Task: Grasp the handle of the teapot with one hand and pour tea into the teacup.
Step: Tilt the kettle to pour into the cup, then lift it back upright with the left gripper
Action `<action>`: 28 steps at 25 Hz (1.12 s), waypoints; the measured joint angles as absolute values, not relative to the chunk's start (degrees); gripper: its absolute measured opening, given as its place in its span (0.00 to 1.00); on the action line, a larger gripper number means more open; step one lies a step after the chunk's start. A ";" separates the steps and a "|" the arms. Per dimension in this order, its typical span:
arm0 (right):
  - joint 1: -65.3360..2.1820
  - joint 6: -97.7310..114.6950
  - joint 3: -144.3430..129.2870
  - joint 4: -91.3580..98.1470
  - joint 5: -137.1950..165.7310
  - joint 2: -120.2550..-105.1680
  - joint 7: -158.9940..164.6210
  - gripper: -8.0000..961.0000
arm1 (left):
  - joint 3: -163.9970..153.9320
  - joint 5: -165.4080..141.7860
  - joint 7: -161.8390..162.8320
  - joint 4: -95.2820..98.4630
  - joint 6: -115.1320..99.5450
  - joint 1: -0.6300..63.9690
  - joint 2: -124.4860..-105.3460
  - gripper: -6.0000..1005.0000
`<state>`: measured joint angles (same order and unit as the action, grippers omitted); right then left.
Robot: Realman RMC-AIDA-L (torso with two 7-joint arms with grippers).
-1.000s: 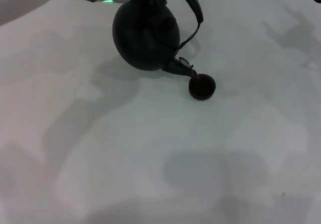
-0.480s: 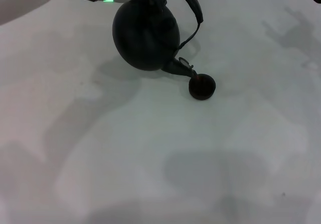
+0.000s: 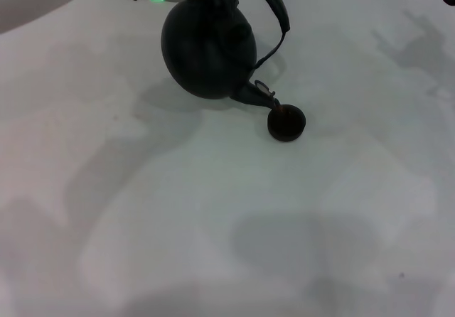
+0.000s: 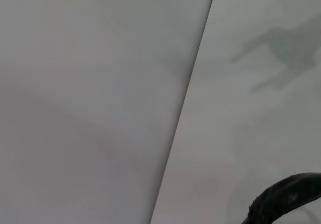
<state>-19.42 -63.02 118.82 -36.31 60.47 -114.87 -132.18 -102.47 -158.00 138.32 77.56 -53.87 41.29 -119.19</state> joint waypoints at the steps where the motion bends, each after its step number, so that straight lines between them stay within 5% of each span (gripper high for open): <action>1: -19.42 -62.99 118.82 -36.30 60.47 -114.87 -132.18 0.89 | -102.48 -158.01 138.34 77.54 -53.87 41.37 -119.19 0.13; 28: -19.50 -61.56 118.83 -36.30 60.47 -114.87 -132.18 0.89 | -102.14 -158.06 141.44 79.64 -50.48 38.58 -119.29 0.13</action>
